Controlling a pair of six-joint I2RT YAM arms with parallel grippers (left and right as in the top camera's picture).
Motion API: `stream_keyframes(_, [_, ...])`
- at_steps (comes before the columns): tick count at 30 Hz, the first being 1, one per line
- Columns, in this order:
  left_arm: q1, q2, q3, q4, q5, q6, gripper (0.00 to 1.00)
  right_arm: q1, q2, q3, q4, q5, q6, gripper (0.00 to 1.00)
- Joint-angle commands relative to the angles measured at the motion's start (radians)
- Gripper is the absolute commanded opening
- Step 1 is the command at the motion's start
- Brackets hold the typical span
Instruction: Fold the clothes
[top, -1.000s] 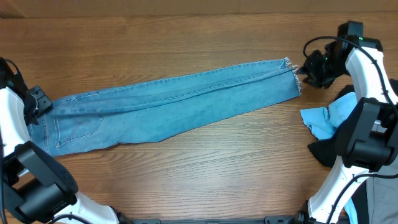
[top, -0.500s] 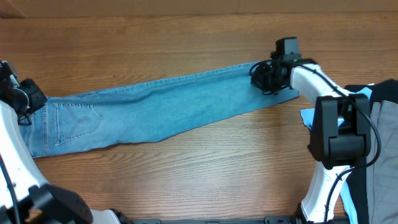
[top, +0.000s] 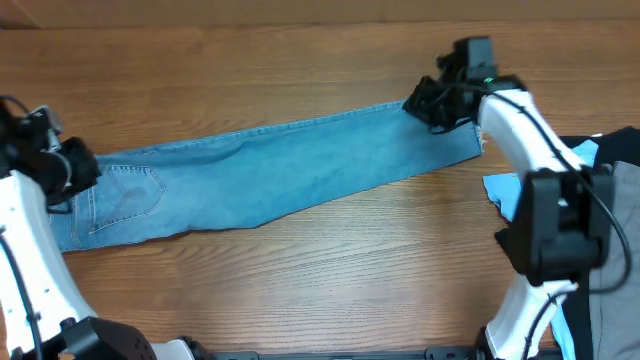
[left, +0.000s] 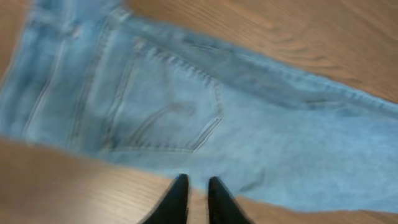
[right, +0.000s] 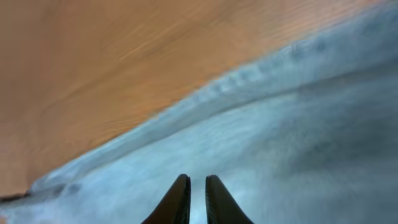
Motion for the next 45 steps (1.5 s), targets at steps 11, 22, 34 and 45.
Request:
stream_keyframes(11, [-0.377,0.290,-0.177,0.323,-0.041,0.364,0.04,-0.011,-0.307,0.089,-0.381,0.059,-0.134,0.13])
stream_keyframes(22, [-0.315,0.511,-0.169,0.640,-0.319,0.238,0.05,-0.011,-0.307,0.089,-0.493,0.141,-0.134,0.10])
stream_keyframes(34, [-0.221,0.457,0.285,0.114,-0.290,0.126,0.17,-0.011,-0.307,0.089,-0.493,0.218,-0.134,0.10])
stream_keyframes(45, [-0.022,0.473,0.179,0.036,-0.296,-0.145,0.06,-0.011,-0.307,0.088,-0.528,0.217,-0.134,0.11])
